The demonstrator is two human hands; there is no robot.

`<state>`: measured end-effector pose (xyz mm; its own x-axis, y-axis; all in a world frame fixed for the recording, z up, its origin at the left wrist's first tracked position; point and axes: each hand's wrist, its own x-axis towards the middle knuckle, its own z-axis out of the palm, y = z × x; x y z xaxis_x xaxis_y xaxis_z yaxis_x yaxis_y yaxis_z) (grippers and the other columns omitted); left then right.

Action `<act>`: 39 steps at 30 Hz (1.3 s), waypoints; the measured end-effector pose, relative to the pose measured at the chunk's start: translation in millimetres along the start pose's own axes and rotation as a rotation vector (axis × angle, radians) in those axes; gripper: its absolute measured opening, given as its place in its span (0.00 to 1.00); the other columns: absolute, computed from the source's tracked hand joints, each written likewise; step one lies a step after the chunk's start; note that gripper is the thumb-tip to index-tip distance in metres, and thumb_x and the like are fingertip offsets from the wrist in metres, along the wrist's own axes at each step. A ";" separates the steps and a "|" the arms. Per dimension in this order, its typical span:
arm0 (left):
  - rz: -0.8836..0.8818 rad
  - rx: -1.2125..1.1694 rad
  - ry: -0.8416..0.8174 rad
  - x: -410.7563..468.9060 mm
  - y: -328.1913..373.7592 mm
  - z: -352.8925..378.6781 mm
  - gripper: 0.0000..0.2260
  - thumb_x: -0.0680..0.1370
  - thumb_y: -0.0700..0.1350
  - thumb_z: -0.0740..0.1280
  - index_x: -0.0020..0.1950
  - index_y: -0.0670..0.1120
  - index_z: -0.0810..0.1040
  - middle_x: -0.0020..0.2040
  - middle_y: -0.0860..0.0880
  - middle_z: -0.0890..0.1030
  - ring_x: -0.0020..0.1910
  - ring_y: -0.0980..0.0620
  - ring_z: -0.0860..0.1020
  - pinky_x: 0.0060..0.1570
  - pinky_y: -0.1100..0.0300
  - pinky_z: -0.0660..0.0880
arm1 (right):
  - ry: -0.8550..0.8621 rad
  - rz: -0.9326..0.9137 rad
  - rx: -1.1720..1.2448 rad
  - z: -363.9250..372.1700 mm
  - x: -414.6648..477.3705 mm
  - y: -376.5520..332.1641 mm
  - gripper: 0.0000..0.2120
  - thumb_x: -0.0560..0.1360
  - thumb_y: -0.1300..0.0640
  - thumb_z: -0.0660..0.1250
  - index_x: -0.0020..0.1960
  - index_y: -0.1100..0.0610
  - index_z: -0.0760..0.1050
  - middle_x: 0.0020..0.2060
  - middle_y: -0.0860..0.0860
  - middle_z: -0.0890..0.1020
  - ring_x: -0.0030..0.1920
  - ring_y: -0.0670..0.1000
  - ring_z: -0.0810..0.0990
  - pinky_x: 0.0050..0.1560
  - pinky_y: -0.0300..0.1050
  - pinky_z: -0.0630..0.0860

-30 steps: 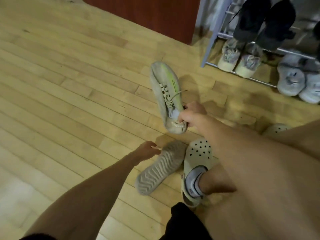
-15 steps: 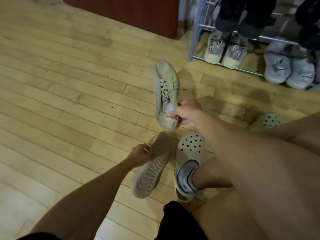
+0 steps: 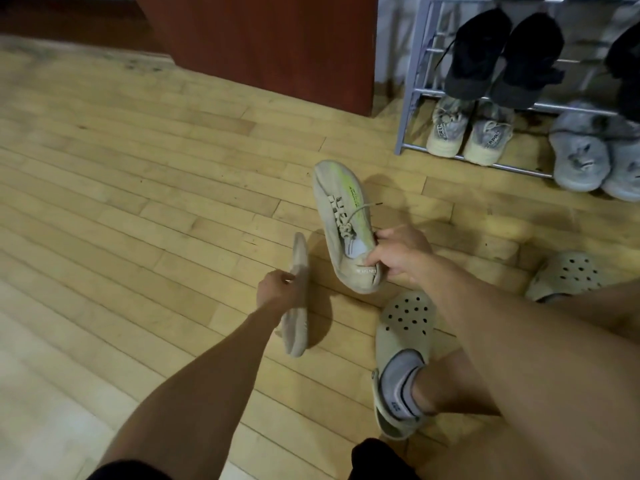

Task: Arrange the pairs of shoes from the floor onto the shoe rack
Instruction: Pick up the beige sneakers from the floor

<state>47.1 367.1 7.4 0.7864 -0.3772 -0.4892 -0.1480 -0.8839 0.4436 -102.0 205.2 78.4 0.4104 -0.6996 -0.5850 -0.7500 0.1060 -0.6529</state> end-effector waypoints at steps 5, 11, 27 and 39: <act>-0.019 -0.427 -0.342 -10.4 -8.3 17.1 0.15 0.75 0.36 0.65 0.61 0.42 0.79 0.54 0.46 0.82 0.46 0.50 0.81 0.50 0.57 0.80 | -0.017 -0.025 -0.166 -12.6 2.6 0.9 0.29 0.61 0.62 0.77 0.60 0.51 0.80 0.46 0.52 0.86 0.40 0.52 0.85 0.44 0.50 0.84; -0.115 -0.197 -0.270 -12.3 -49.3 12.9 0.20 0.75 0.48 0.69 0.65 0.43 0.73 0.51 0.45 0.78 0.49 0.47 0.76 0.50 0.52 0.75 | -0.033 0.049 -0.251 -11.2 8.6 11.7 0.19 0.64 0.64 0.77 0.54 0.58 0.82 0.42 0.56 0.86 0.38 0.55 0.85 0.43 0.51 0.84; -0.476 -0.553 -0.541 -28.8 -39.3 70.3 0.07 0.74 0.41 0.71 0.46 0.38 0.76 0.39 0.43 0.75 0.36 0.50 0.73 0.40 0.54 0.77 | -0.107 0.094 -0.358 -7.9 18.0 17.4 0.13 0.67 0.59 0.75 0.50 0.60 0.80 0.42 0.56 0.85 0.36 0.55 0.84 0.43 0.47 0.83; -0.313 -1.040 -0.341 -41.8 27.2 -29.2 0.08 0.70 0.41 0.74 0.42 0.39 0.77 0.36 0.44 0.77 0.34 0.49 0.75 0.29 0.60 0.76 | 0.070 -0.022 -0.220 -46.3 -22.7 -32.0 0.09 0.66 0.62 0.75 0.46 0.59 0.83 0.40 0.55 0.85 0.39 0.53 0.85 0.41 0.47 0.84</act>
<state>27.7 366.9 61.8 0.4733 -0.3763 -0.7965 0.7204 -0.3550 0.5958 -111.4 185.0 134.8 0.3966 -0.7479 -0.5323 -0.8397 -0.0612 -0.5397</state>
